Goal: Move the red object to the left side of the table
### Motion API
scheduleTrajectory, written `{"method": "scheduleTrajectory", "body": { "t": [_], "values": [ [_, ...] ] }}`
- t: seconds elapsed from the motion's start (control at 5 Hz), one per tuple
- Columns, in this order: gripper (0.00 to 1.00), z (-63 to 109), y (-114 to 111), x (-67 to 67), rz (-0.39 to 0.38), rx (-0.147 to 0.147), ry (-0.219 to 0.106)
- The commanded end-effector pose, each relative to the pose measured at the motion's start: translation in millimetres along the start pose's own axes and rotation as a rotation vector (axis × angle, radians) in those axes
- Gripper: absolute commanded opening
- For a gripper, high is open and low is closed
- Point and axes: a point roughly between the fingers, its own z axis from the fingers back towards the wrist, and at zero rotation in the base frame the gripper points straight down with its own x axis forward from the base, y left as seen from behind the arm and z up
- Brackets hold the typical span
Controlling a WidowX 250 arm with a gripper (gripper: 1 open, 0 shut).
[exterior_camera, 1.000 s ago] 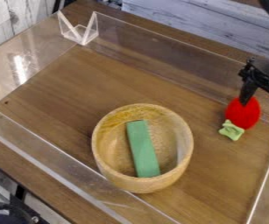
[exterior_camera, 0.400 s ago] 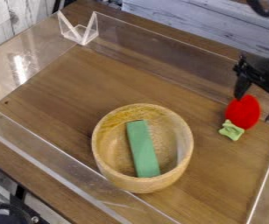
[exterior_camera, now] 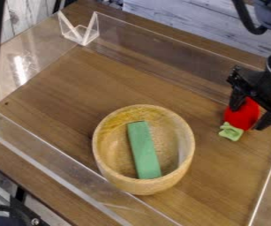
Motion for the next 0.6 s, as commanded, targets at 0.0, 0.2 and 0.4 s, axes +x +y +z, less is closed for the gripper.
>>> {"method": "scheduleTrajectory", "body": {
  "t": [0.0, 0.2, 0.4],
  "values": [
    [0.0, 34.8, 9.9, 8.1, 0.02, -0.023, -0.08],
    [0.0, 56.9, 18.9, 4.6, 0.033, -0.03, -0.125],
    [0.0, 76.3, 34.6, -0.3, 0.059, -0.036, -0.16]
  ]
}}
